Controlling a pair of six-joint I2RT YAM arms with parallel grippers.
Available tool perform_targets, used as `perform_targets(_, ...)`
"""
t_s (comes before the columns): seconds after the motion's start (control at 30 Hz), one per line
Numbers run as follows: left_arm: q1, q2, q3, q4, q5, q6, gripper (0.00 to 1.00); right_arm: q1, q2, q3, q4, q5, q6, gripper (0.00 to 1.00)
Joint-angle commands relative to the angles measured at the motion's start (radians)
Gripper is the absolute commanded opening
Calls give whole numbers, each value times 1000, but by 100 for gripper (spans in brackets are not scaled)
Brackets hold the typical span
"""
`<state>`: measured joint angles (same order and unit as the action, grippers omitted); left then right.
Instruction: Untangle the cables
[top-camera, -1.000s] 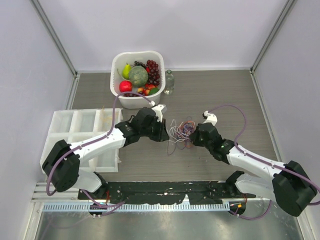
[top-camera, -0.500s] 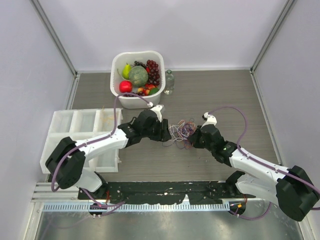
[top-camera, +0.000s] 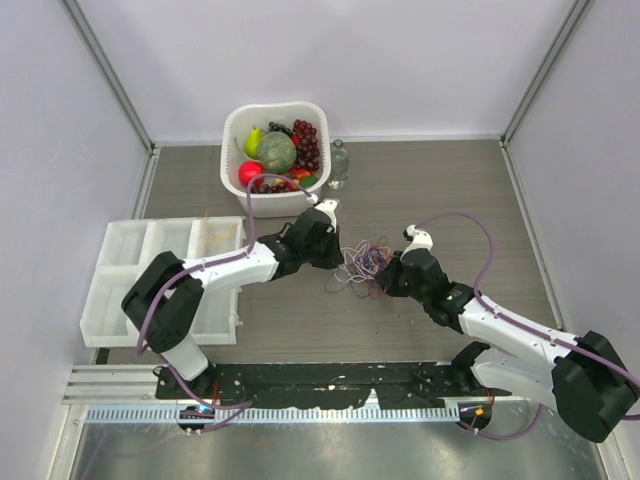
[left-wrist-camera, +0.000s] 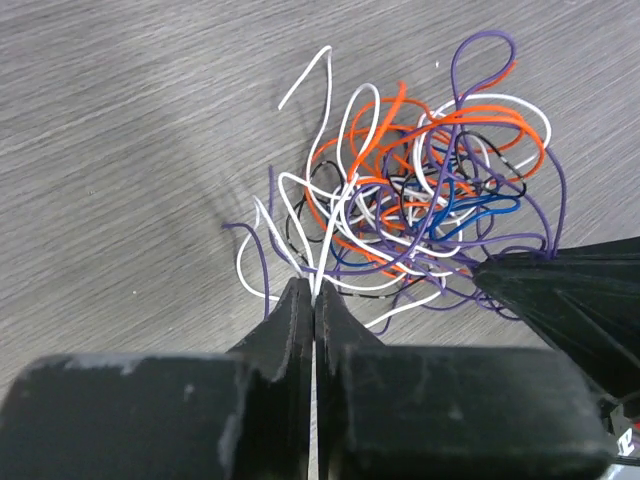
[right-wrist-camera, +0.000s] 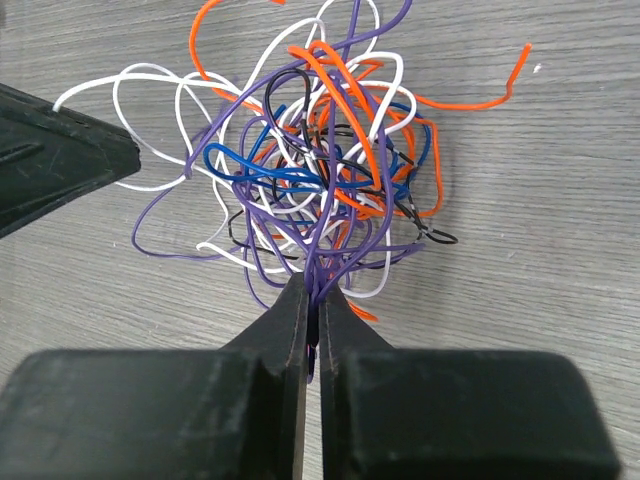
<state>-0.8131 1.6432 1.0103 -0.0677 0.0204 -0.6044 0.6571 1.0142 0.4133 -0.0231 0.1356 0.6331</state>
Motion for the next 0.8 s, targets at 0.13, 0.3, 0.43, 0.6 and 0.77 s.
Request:
perform_targets(0.13,-1,-141,37,-50,90,63,0,10,11,65,-70,62,-105,42)
perform_targets(0.3,-12,-293,56,-138,214,60,0,30,-92,74,-49,-20,-115,58)
perform_targets(0.43,-21,-379,74,-172,251,35,0,39,-187,90,-11,-120,-55,63)
perform_targets(0.6,-32,-425,89,-199,250,20,0,41,-266,140,-12,-149,45,65)
perform_targets(0.77,-38,-442,112,-201,256,12,0,58,-197,147,73,-211,85,65)
